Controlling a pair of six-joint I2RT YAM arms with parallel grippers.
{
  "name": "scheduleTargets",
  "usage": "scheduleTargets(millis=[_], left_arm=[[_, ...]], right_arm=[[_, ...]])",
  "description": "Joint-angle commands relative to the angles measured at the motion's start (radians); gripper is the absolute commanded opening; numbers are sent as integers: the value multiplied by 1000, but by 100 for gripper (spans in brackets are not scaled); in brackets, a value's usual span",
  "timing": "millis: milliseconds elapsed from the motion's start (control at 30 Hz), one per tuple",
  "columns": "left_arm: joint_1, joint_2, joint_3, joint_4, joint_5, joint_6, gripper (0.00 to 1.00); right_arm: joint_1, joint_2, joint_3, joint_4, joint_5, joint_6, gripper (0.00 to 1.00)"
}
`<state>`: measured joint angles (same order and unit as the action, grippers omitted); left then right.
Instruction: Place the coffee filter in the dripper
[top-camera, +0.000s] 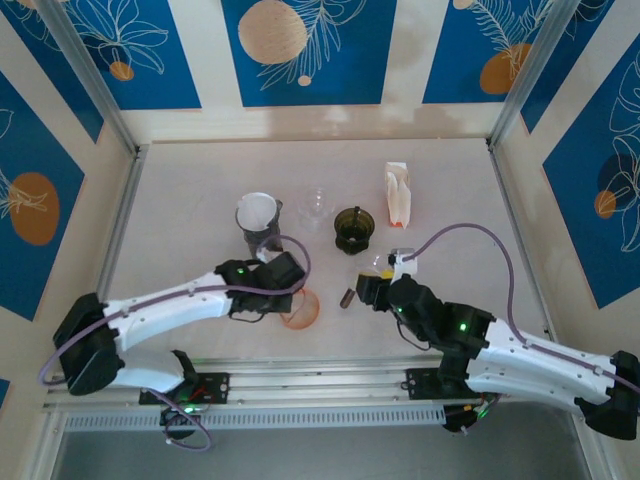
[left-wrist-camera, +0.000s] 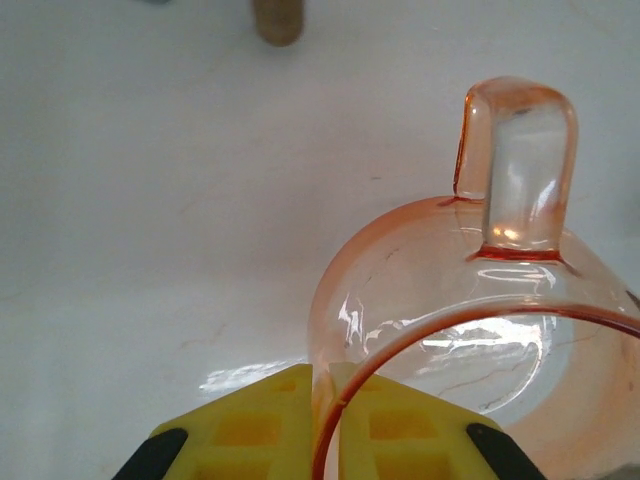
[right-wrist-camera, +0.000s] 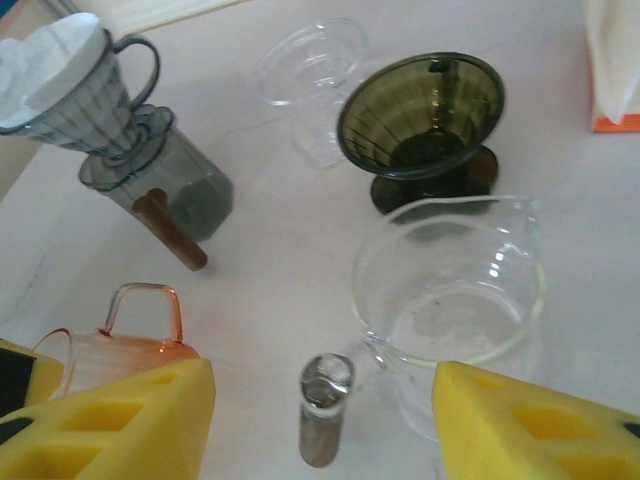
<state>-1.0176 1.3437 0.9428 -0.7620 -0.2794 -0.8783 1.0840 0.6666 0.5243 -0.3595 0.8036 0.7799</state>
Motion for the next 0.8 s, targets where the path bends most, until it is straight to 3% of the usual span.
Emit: scheduleTargets(millis=[0, 133, 433, 767], left_arm=[[-39, 62, 78, -8, -74, 37, 12], [-65, 117, 123, -41, -127, 66, 13], [-93, 176, 124, -26, -116, 69, 18], [-98, 119, 127, -27, -131, 52, 41]], right_arm=[[-4, -46, -21, -83, 53, 45, 60], [-4, -67, -21, -109, 54, 49, 60], [-3, -67, -22, -100, 48, 51, 60], [-3, -56, -19, -85, 29, 53, 60]])
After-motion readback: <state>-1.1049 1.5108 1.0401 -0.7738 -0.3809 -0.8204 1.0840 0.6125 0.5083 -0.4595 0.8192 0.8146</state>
